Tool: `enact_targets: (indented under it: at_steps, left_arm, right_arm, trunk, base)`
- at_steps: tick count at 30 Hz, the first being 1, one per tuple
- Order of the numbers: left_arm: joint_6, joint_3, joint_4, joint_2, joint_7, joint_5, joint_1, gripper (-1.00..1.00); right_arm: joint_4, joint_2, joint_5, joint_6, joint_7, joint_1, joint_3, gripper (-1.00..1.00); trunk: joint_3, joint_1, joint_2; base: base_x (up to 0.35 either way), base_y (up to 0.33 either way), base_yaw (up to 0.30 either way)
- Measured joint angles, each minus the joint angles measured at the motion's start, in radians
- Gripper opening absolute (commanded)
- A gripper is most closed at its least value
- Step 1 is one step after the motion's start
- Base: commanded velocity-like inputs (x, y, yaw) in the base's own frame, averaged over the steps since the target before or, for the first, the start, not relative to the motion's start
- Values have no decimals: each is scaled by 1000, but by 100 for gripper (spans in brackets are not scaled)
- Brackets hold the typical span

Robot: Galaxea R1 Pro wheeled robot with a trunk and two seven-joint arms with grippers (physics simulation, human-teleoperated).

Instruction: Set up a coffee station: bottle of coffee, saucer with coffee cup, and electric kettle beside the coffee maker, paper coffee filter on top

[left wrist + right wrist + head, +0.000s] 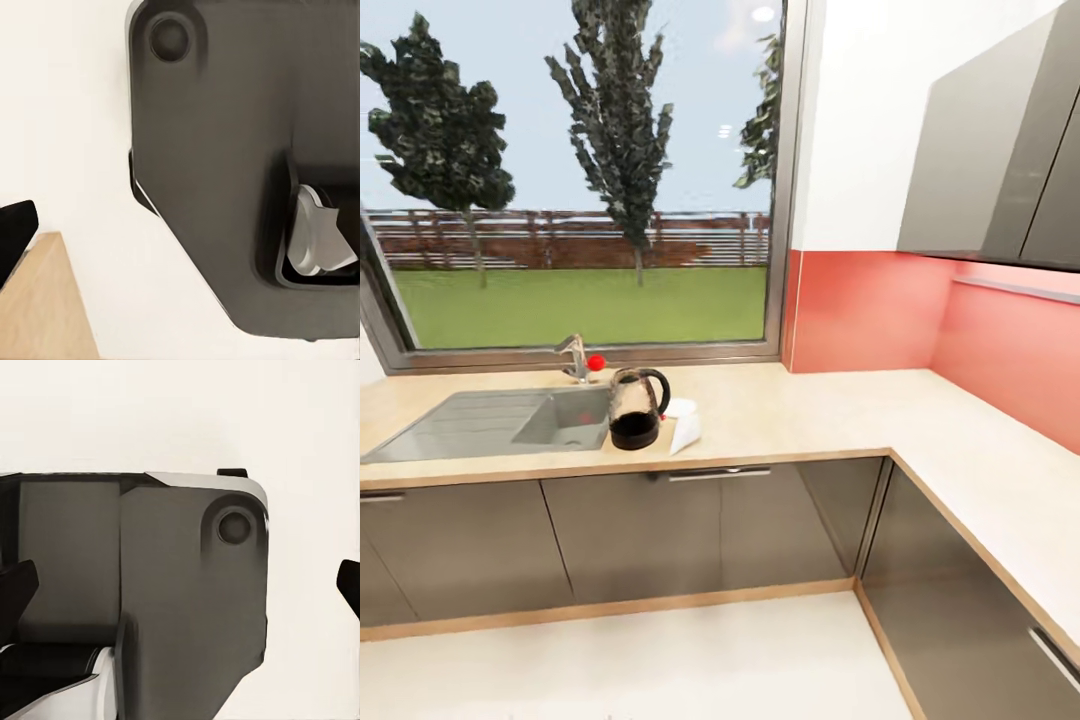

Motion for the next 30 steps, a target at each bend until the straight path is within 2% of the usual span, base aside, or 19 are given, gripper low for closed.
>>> enact_targets:
  at_steps: [6,19,24,30]
  left_arm:
    - [-50,4,1,0,1,0,0,100]
    - [-53,3,1,10,3,0,0,100]
    - [-52,3,1,9,11,1,0,100]
    - [-53,3,0,2,13,1,-2,100]
  right_arm:
    - [1,0,0,0,0,0,2,100]
    - [3,0,1,0,-1,0,3,100]
    - [1,0,2,0,0,0,3,100]
    - [-1,0,4,0,2,0,7,100]
  trunk:
    - [0,0,0]
    - [0,0,0]
    - [0,0,0]
    - [0,1,0]
  base:
    - [0,-56,279]
    - [0,-1,276]
    - [-17,0,88]
    - [-249,0,8]
